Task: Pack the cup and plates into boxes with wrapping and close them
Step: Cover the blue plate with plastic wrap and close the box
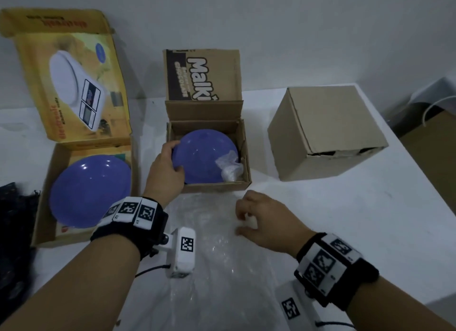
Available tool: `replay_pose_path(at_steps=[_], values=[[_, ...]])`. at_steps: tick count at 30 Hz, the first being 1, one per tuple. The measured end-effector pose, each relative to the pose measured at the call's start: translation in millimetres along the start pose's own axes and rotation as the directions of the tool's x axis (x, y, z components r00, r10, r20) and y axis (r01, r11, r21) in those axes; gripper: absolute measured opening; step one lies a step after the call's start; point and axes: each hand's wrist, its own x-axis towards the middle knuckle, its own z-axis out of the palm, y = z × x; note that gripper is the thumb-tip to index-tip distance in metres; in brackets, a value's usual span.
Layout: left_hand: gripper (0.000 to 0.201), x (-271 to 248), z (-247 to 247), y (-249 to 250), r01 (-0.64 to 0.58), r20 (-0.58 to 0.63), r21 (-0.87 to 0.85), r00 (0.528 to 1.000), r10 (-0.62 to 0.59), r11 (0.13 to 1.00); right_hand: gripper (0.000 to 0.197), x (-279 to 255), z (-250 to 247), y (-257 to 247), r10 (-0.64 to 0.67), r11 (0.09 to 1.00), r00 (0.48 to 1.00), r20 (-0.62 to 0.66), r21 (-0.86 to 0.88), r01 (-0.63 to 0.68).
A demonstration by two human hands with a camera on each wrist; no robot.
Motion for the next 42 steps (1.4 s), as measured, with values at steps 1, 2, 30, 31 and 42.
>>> replay_pose_path(at_steps=[1, 2, 30, 31, 42], values=[[0.055, -0.3, -0.1, 0.5, 0.004, 0.001, -0.003, 1.0, -0.004, 1.0, 0.019, -0.3, -5.7, -0.3, -0.004, 0.998, 0.997, -0.071, 0.064, 0.009], [0.055, -0.7, -0.3, 0.9, 0.01, 0.0, -0.006, 1.0, -0.01, 1.0, 0.013, 0.6, -11.8, -0.9, 0.007, 0.99, 0.991, -0.136, 0.14, 0.012], [0.061, -12.1, -3.2, 28.6, 0.077, -0.064, 0.38, 0.996, -0.057, 0.922, 0.015, 145.9, -87.0, -7.1, 0.082, 0.974, 0.822, -0.563, 0.221, 0.054], [0.062, -12.3, -2.0, 27.8, 0.08, -0.068, 0.357, 0.996, -0.06, 0.93, 0.014, 146.1, -85.0, -4.4, 0.055, 0.975, 0.778, -0.625, 0.2, 0.092], [0.063, -11.5, 3.1, 20.4, 0.079, -0.089, 0.237, 0.994, -0.06, 0.968, 0.055, 141.6, -54.7, 24.5, -0.197, 0.83, 0.91, -0.365, -0.557, -0.044]])
